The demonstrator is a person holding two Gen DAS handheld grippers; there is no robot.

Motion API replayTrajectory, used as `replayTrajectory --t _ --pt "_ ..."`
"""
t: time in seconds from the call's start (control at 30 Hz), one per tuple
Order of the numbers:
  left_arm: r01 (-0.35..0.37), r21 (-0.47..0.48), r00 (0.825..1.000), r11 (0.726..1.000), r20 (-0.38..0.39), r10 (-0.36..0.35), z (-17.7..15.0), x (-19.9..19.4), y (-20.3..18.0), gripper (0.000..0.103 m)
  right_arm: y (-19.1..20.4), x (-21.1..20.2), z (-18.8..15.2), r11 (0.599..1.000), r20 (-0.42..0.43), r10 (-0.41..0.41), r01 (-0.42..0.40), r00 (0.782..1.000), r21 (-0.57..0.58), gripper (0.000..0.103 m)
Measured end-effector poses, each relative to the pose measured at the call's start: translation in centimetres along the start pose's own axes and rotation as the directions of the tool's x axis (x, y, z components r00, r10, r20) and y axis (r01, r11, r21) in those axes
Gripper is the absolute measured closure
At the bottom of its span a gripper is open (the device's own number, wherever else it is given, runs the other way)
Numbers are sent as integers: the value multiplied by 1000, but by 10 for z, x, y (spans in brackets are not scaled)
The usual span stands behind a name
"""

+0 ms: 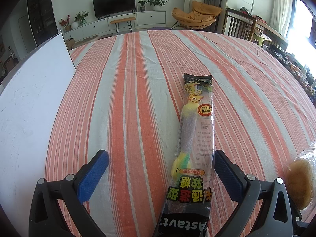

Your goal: Organize snacks

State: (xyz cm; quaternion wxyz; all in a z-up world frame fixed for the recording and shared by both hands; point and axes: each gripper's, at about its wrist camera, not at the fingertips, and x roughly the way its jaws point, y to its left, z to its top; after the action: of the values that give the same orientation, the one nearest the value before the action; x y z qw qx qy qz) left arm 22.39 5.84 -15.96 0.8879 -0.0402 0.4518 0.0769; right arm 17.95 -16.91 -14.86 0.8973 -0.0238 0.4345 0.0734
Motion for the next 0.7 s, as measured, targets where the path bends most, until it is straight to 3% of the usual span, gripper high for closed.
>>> replayTrajectory --t 0.7 --pt "0 0 1000 1000 0 0 0 0 0 0 4 -6 -11 1000 3 3 -3 1000 -3 12"
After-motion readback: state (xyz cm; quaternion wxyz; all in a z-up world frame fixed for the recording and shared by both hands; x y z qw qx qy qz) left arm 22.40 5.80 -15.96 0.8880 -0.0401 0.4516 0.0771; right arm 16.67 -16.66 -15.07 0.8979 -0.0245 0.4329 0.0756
